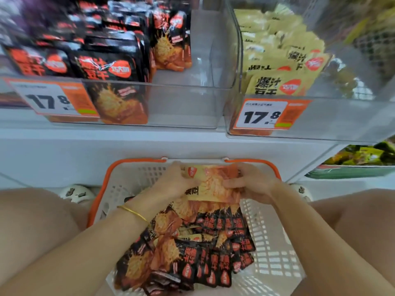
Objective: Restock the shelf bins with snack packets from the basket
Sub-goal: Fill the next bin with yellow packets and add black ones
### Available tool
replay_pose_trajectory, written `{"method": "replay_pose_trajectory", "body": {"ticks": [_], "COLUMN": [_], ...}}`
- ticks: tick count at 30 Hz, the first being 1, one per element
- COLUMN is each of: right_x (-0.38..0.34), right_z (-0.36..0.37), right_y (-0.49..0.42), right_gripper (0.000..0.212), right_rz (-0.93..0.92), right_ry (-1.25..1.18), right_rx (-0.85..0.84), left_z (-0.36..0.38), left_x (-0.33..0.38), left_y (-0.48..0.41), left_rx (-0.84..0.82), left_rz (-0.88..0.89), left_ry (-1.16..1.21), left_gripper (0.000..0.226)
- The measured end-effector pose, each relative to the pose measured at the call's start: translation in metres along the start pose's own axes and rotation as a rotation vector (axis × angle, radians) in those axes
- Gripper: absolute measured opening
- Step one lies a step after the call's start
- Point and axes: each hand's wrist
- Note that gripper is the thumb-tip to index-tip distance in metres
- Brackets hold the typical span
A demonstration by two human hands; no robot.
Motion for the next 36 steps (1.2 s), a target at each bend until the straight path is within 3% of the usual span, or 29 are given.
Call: {"method": "replay_pose_trajectory", "body": {"ticks": [3,5,7,10,13,16,19,22,25,29,33,36], "right_x": [-0.028,-0.050,-0.066,-0.095,-0.128,-0.164,-0.181,-0.178,-0.170,-0.169,-0.169,-0.169], "right_z": [-0.007,-0.007,-0.007,-0.026,-0.062,-0.100,-0.126,-0.134,-0.131,-0.125,-0.127,-0.127], "right_y": [0.043,0.073,0.101,0.143,0.169,0.167,0.135,0.099,0.077,0.072,0.058,0.053], "right_gripper": [0.041,0.038,0.027,0.024,0.012,0.020,0.025,0.031,0.034,0.032,0.022,0.035], "right_rz": [-0.146,-0.259,-0.335,-0.485,-0.657,-0.802,-0.671,-0.430,-0.315,-0.265,-0.249,-0.211], "right_ry": [0.409,0.557,0.502,0.344,0.085,0.025,0.253,0.350,0.458,0.789,0.528,0.416], "right_rx": [0.155,0.112,-0.026,0.034,0.402,0.792,0.931,0.849,0.785,0.902,0.768,0.671], "left_z": [-0.005,-0.010,-0.014,-0.015,-0.017,-0.017,-0.010,-0.002,0.002,0.002,0.003,0.002], "left_x": [0.028,0.058,0.093,0.146,0.191,0.217,0.222,0.214,0.207,0.205,0.203,0.202], "left_y": [0.014,0.026,0.037,0.049,0.049,0.031,0.006,-0.010,-0.014,-0.015,-0.014,-0.015], "left_rx": [0.006,-0.046,-0.100,-0.006,0.325,0.477,0.434,0.506,0.562,0.579,0.562,0.565], "left_rz": [0.140,0.274,0.388,0.580,0.780,0.882,0.806,0.783,0.789,0.801,0.808,0.804], "left_ry": [-0.162,-0.269,-0.307,-0.175,-0.098,-0.535,-0.879,-1.067,-1.112,-1.092,-1.081,-1.055], "left_gripper": [0.033,0.030,0.028,0.025,0.028,0.041,0.055,0.063,0.070,0.061,0.060,0.061]}}
Point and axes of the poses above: each hand's wrist, its own y-axis away from the middle knuckle, its own z-axis out of the palm, x = y × z, and after that the axes turned 2 degrees about z, right-handed
